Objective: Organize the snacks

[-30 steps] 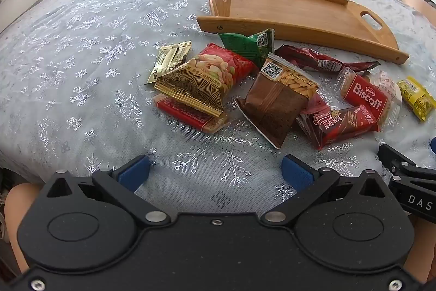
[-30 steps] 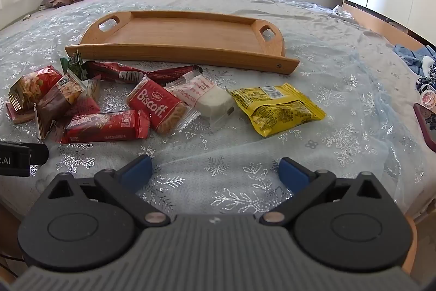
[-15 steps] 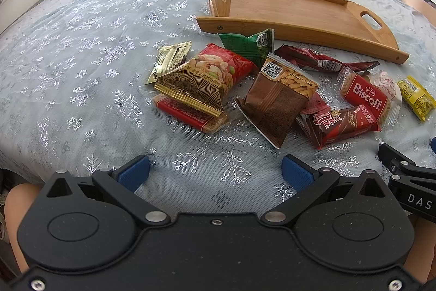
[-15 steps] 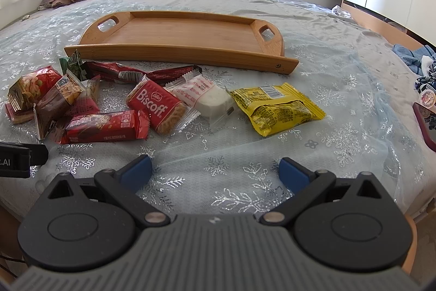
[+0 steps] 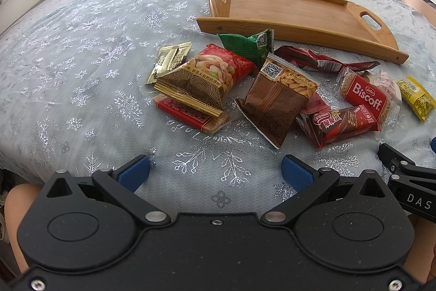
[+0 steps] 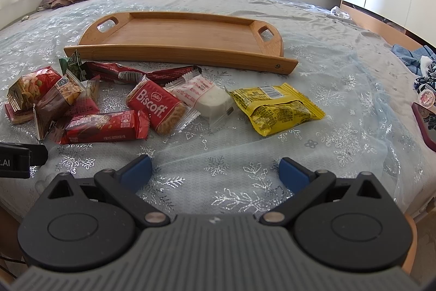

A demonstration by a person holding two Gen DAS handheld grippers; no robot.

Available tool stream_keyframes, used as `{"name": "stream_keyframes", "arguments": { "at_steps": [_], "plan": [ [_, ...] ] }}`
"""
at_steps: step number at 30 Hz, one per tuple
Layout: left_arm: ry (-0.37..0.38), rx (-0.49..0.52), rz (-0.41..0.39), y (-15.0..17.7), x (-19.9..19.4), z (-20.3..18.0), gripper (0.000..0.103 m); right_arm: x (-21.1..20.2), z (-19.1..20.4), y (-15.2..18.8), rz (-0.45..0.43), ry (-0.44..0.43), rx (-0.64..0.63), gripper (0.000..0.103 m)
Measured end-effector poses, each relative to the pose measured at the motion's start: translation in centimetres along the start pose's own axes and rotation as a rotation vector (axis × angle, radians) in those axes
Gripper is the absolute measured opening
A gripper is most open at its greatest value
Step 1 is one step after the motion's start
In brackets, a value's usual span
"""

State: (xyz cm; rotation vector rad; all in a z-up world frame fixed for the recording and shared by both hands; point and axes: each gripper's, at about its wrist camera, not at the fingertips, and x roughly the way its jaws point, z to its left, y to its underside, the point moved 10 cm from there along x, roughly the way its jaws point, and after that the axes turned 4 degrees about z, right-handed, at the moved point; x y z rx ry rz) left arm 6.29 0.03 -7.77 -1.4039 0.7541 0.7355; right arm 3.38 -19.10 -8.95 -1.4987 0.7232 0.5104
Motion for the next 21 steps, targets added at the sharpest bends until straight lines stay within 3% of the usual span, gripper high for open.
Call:
{"name": "stream_keyframes", "arguments": {
  "at_steps": [21],
  "plan": [
    [-0.010,0.006,-0.010,-0.05,-0.07,-0.05,0.103,-0.03,-0.18,-0.07,-0.001,0.005,0.013,0.103]
  ]
}}
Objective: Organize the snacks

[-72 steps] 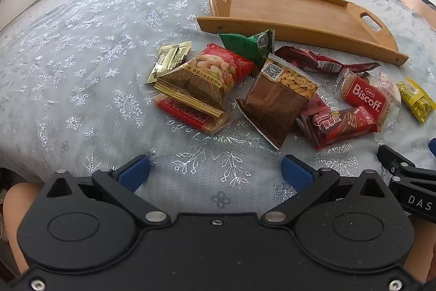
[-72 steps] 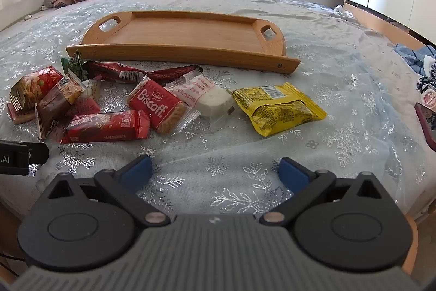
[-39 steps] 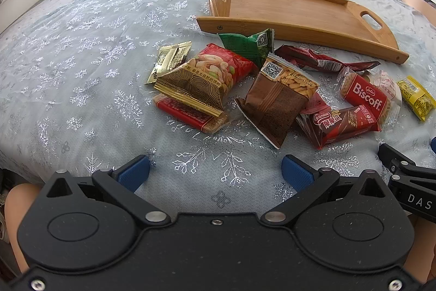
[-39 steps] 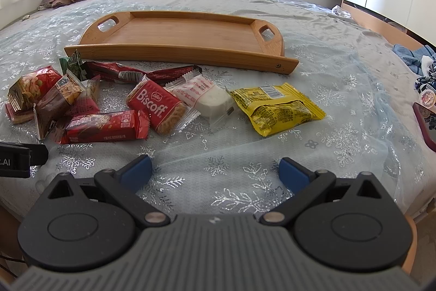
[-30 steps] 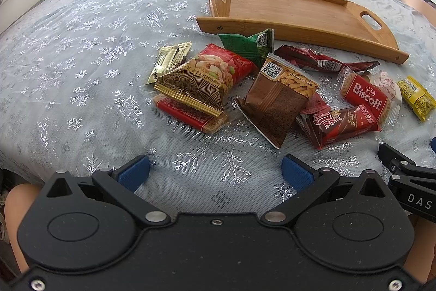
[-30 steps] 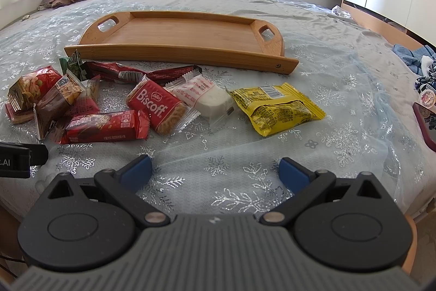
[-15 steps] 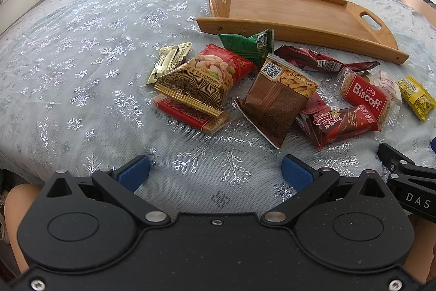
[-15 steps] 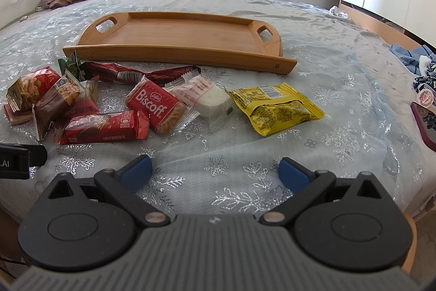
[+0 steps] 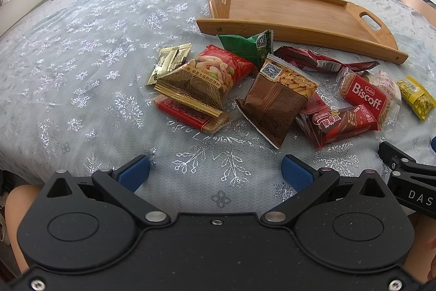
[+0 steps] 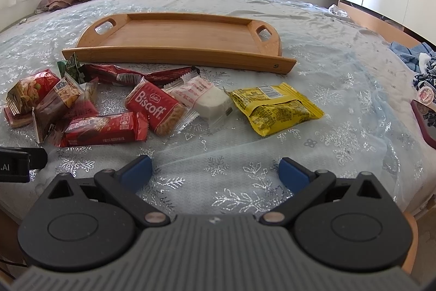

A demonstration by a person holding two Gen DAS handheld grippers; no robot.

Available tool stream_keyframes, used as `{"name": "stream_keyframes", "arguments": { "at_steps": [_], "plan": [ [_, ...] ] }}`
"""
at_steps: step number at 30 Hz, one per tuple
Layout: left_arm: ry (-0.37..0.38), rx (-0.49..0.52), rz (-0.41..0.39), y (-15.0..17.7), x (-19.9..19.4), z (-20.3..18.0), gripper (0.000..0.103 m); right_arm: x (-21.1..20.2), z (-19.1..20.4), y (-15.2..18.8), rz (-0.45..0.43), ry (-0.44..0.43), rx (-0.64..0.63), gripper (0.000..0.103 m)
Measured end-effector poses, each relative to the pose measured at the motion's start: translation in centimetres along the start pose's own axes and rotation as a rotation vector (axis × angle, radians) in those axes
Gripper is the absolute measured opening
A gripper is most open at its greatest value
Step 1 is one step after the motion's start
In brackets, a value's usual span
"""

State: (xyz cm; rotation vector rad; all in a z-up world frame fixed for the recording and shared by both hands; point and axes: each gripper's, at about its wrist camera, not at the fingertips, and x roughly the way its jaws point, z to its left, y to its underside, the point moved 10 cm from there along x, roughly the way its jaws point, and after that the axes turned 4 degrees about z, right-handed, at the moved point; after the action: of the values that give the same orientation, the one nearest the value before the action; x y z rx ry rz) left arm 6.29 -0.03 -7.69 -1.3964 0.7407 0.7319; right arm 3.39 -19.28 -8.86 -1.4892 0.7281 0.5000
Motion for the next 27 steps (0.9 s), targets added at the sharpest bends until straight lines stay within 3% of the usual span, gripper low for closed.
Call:
{"name": "stream_keyframes", "arguments": {
  "at_steps": [18,27],
  "plan": [
    [0.008,-0.019,0.024,-0.28,-0.12,0.25,0.103,0.13,-0.02,-0.12,0.009,0.005,-0.011,0.103],
    [0.007,0.003,-0.018,-0.07,-0.11,0.06,0.103,0.01,-0.14,0.23,-0.015,-0.002,-0.006,0.103]
  ]
}}
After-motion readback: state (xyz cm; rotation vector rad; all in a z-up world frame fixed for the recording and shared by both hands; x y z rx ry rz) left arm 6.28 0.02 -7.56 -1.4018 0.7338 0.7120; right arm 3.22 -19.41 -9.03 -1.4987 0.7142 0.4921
